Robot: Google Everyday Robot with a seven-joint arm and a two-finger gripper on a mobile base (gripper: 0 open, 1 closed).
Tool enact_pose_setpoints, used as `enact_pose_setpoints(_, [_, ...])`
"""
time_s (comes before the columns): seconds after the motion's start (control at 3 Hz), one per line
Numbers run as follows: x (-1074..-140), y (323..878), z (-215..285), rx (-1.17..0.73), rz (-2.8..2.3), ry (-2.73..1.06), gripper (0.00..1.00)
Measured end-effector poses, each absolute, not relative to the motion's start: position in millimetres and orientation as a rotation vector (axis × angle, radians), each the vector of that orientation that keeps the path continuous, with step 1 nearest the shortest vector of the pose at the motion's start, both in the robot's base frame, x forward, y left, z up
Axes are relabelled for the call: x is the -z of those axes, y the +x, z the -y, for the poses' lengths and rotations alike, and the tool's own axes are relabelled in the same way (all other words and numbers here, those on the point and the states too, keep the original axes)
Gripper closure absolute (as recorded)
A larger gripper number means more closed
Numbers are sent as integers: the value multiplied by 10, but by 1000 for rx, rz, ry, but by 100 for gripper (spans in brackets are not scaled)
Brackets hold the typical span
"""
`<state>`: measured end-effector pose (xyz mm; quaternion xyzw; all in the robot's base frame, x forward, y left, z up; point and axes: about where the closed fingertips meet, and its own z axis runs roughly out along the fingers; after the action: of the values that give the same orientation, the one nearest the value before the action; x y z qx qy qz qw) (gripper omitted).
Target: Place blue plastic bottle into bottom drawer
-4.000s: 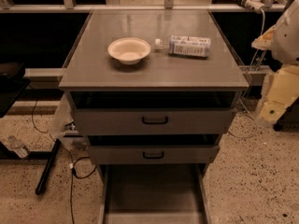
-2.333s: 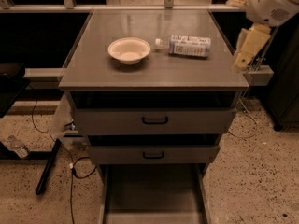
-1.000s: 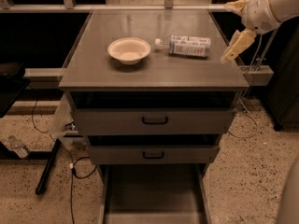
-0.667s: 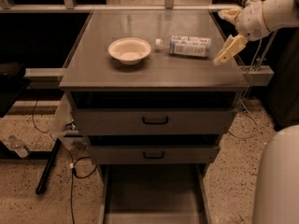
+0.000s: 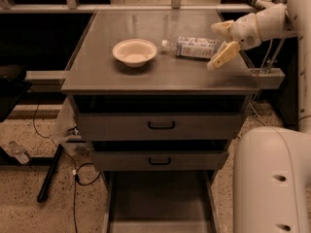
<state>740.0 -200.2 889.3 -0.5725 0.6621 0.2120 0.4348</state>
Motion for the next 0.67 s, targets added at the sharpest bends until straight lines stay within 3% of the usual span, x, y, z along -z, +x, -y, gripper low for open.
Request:
enact_pose_setpoints(0.33, [-8859,7443,1892,-561,-1711,-1405,0])
enact_pose_setpoints(0.67, [-8926,7606,1884,-438,-1819,-1391,0])
